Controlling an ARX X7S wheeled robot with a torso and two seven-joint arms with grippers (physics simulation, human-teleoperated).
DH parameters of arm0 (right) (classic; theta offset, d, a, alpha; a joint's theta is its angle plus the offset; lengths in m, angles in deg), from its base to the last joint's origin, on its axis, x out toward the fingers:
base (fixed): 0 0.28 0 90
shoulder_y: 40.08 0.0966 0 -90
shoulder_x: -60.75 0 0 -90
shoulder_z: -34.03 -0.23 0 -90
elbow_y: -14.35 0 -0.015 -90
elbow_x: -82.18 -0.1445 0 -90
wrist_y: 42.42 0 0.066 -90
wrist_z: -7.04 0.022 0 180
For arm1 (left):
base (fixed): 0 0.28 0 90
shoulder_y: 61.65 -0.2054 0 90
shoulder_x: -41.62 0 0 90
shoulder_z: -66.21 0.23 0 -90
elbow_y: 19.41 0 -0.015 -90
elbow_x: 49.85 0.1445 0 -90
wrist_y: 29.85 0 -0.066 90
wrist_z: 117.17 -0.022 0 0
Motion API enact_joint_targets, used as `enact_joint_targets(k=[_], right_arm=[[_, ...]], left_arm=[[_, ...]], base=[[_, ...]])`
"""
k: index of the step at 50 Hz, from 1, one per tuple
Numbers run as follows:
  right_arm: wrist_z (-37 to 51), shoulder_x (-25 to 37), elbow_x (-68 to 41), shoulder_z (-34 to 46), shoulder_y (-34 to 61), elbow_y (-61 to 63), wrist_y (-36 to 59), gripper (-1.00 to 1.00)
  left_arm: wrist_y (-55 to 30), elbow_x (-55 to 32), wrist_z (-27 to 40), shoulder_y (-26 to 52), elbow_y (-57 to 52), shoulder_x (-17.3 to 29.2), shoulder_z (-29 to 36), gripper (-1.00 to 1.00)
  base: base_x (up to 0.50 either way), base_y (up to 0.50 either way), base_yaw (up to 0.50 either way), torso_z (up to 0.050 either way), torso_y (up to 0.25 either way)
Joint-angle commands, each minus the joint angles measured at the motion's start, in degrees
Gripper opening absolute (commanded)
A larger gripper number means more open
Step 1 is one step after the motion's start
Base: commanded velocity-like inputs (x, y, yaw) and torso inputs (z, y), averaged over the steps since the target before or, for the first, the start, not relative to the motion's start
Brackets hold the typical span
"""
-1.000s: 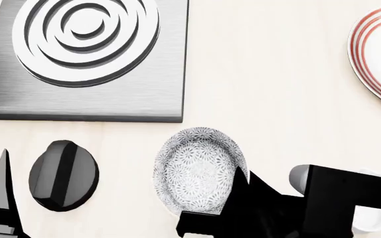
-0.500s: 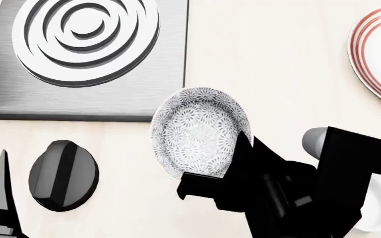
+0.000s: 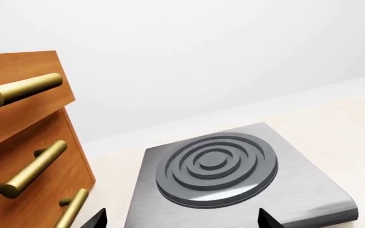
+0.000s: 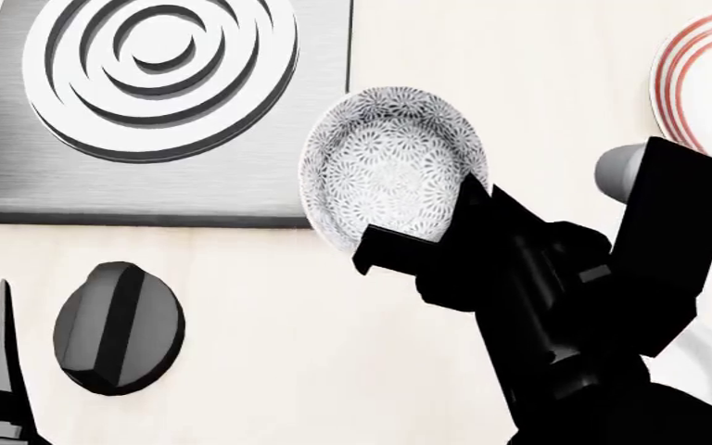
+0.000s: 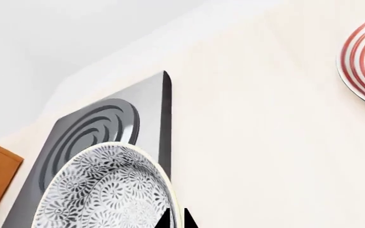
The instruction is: Pick the akita bowl next to the ramekin and place it on the plate.
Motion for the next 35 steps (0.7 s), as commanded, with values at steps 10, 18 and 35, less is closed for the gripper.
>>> enact_joint_targets(k=[10, 18, 35], right_arm=[[-3.1, -2.9, -3.1, -1.6, 8.2, -11.2, 2.7, -1.0], [-3.7, -3.5, -3.7, -1.2, 11.0, -14.8, 3.8, -1.0], [-7.5, -5.1, -0.8, -0.1, 14.6, -24.6, 4.5, -1.0]], left_arm=[[-1.9, 0.1, -2.9, 0.7, -0.5, -1.8, -1.3, 1.0], [-2.4, 0.0, -2.4, 1.1, -0.3, -1.4, -0.8, 1.0], [-1.7, -1.3, -1.5, 0.5, 0.0, -0.7, -1.5, 1.0]], base=[[0.0, 0.0, 0.0, 0.0, 0.0], [0.0, 0.0, 0.0, 0.0, 0.002], [0.0, 0.0, 0.0, 0.0, 0.0]])
